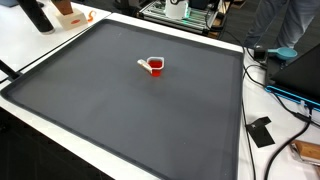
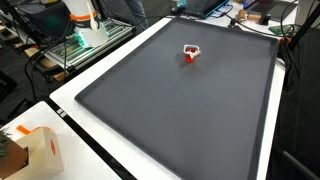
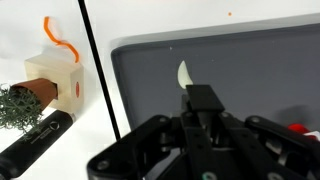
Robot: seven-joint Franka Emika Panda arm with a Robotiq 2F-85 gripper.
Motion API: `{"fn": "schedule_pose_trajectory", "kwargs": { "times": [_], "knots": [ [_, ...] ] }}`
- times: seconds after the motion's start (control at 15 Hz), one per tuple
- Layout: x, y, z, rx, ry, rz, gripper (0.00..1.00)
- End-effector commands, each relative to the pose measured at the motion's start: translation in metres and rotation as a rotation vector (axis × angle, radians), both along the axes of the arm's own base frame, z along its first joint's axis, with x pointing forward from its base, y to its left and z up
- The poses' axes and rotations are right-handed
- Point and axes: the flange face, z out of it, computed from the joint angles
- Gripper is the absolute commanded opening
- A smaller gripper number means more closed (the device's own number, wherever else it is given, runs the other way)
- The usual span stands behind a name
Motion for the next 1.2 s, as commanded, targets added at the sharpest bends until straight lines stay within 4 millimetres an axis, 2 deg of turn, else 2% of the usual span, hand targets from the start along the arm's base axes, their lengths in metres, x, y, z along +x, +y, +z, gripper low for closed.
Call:
{"fn": "schedule_pose_trajectory", "kwargs": {
  "times": [0.0, 0.33, 0.4, 0.53, 0.8, 1.13],
  "knots": [
    [0.000, 0.000, 0.001, 0.000, 0.001, 0.000, 0.12],
    [0.000, 0.000, 0.001, 0.000, 0.001, 0.000, 0.12],
    [0.003, 0.004, 0.000, 0.033, -0.006, 0.040, 0.03],
    [0.013, 0.015, -0.002, 0.087, -0.032, 0.132, 0.03],
    [0.039, 0.051, -0.006, 0.193, -0.104, 0.302, 0.03],
    [0.073, 0.092, -0.029, 0.350, -0.131, 0.446, 0.03]
  ]
}}
